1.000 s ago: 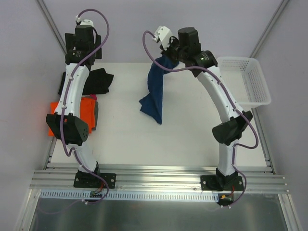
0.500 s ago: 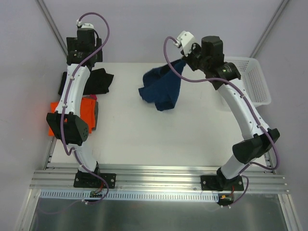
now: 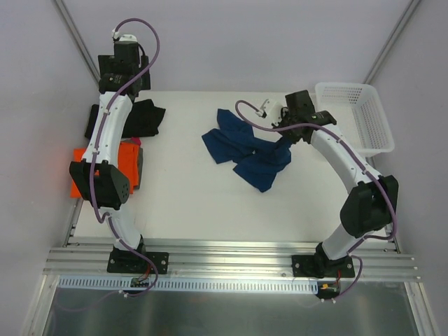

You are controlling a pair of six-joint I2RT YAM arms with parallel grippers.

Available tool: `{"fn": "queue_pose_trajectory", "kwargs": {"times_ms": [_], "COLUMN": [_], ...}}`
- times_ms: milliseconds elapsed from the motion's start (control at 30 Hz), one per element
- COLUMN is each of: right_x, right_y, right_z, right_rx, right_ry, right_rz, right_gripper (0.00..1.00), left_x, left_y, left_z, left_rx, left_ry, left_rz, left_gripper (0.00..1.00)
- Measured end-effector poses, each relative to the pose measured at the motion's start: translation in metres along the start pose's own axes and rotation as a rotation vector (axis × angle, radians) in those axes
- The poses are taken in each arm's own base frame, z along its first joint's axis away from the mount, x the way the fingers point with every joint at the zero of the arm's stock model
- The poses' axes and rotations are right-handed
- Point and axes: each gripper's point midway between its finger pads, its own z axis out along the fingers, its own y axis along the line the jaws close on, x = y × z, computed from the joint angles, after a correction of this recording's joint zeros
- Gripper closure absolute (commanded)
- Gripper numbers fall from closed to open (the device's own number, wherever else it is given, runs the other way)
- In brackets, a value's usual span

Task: Fold and stack the t-shirts
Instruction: Move the tshirt to the center of the board

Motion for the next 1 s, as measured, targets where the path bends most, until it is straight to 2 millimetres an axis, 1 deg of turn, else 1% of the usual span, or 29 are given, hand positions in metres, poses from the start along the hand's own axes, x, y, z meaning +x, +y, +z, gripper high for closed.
{"fn": "queue_pose_trajectory", "kwargs": {"times_ms": [67, 133, 200, 233, 267, 300, 367, 400, 433, 533, 567, 633, 667, 700, 767, 833, 900, 933, 1000], "right_x": [0.001, -0.003, -0.020, -0.032, -0.049, -0.072, -0.122, -0.150, -0.172, -0.258, -0.282, -0.318, -0.328, -0.334, -0.338, -0.332, -0.313, -0.298, -0.257], "right_y": [-0.002, -0.006, -0.017, -0.023, -0.032, -0.038, -0.042, -0.037, -0.031, -0.002, 0.008, 0.029, 0.040, 0.050, 0.059, 0.052, 0.030, 0.011, -0.037], "right_z": [-0.002, -0.007, -0.017, -0.025, -0.034, -0.044, -0.067, -0.078, -0.086, -0.117, -0.127, -0.144, -0.150, -0.155, -0.161, -0.162, -0.159, -0.155, -0.145], "right_rx": [0.011, 0.023, 0.047, 0.064, 0.087, 0.110, 0.136, 0.134, 0.122, 0.062, 0.039, 0.004, -0.017, -0.036, -0.048, -0.036, -0.002, 0.031, 0.115], "right_ry": [0.002, -0.010, -0.050, -0.076, -0.115, -0.169, -0.290, -0.363, -0.414, -0.628, -0.692, -0.802, -0.835, -0.861, -0.885, -0.878, -0.845, -0.822, -0.745], "right_rz": [-0.002, 0.004, 0.012, 0.013, 0.009, 0.002, -0.021, -0.034, -0.043, -0.066, -0.069, -0.073, -0.072, -0.073, -0.073, -0.058, -0.023, 0.003, 0.067], "right_gripper": [0.99, 0.99, 0.99, 1.00, 0.99, 0.99, 0.99, 0.99, 0.99, 0.99, 0.99, 0.99, 0.99, 0.99, 0.99, 0.99, 0.99, 0.99, 0.99], "left_x": [0.000, -0.001, -0.004, -0.005, -0.006, -0.007, -0.008, -0.008, -0.008, -0.008, -0.008, -0.008, -0.008, -0.008, -0.008, -0.008, -0.008, -0.008, -0.008], "left_y": [0.000, 0.000, 0.000, -0.001, -0.001, -0.001, 0.001, 0.002, 0.003, 0.007, 0.007, 0.009, 0.009, 0.010, 0.011, 0.012, 0.012, 0.012, 0.011], "left_z": [0.000, 0.000, 0.001, 0.002, 0.002, 0.003, 0.004, 0.005, 0.005, 0.005, 0.005, 0.005, 0.005, 0.005, 0.005, 0.005, 0.005, 0.005, 0.005], "left_rx": [0.000, 0.000, -0.001, -0.001, -0.002, -0.005, -0.017, -0.025, -0.031, -0.051, -0.055, -0.060, -0.063, -0.065, -0.074, -0.077, -0.078, -0.078, -0.077], "left_ry": [0.000, -0.002, -0.007, -0.009, -0.011, -0.013, -0.014, -0.014, -0.013, -0.013, -0.013, -0.012, -0.012, -0.012, -0.012, -0.011, -0.011, -0.012, -0.012], "left_rz": [-0.002, -0.002, -0.006, -0.007, -0.008, -0.009, -0.011, -0.011, -0.011, -0.012, -0.012, -0.013, -0.013, -0.013, -0.014, -0.015, -0.016, -0.018, -0.020], "left_gripper": [0.01, 0.01, 0.01, 0.01, 0.01, 0.01, 0.01, 0.01, 0.01, 0.01, 0.01, 0.01, 0.01, 0.01, 0.01, 0.01, 0.01, 0.01, 0.01]}}
